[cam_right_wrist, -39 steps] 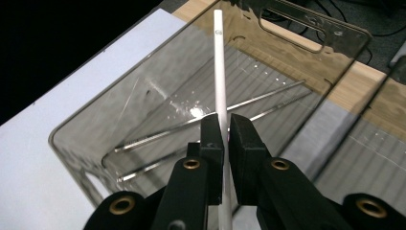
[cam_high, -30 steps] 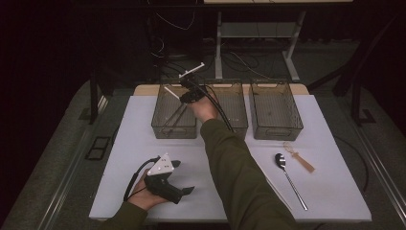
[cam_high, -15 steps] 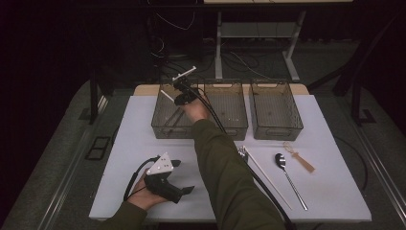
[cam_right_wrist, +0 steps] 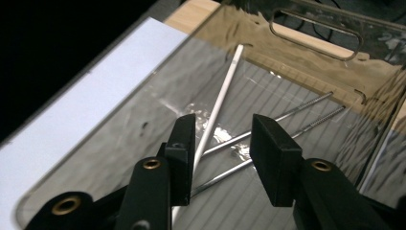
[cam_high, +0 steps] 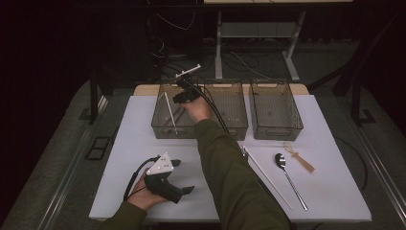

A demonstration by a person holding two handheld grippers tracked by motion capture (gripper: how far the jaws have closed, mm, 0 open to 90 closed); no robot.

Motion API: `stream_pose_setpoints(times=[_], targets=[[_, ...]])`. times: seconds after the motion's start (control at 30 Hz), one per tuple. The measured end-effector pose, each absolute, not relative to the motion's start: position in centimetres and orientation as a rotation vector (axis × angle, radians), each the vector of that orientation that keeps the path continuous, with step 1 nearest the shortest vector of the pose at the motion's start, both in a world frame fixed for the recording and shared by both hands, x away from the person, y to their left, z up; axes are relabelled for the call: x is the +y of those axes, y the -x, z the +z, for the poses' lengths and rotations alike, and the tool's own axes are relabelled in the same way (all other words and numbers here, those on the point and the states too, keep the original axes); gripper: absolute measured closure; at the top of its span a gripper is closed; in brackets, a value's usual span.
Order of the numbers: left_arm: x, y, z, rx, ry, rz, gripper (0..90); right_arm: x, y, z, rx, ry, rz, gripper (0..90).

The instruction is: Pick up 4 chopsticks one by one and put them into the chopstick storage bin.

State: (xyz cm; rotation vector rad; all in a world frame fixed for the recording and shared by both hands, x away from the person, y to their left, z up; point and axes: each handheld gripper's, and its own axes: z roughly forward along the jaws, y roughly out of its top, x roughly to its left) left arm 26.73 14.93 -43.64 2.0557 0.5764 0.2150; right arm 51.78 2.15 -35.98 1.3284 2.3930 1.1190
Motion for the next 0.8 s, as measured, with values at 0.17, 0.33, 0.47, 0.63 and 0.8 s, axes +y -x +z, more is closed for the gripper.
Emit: stream_pose_setpoints(times=[0.17,0.33,0.47,0.63,0.8], targets=[[15.0,-26.7,-43.6,0.579,-2.057,0.219,0.0,0.5,-50.8,-35.0,2.413,-1.319,1.173,54.8],[15.0,-26.7,-43.7,0.582,-2.06,0.22,0.0,-1.6,-49.2,-34.0,2.44,-1.265,1.193,47.1],[14.9,-26.7,-43.7,0.585,-2.052,0.217,0.0,-3.6,-47.5,-33.4,2.467,-1.214,1.198,46.9],[15.0,-26.7,-43.7,0.596,-2.051,0.207,0.0,-6.4,-45.5,-33.0,2.455,-1.184,1.237,44.6],[15.0,-26.7,-43.8,0.602,-2.051,0.202,0.0,-9.0,-43.5,-32.5,2.445,-1.152,1.285,43.0]])
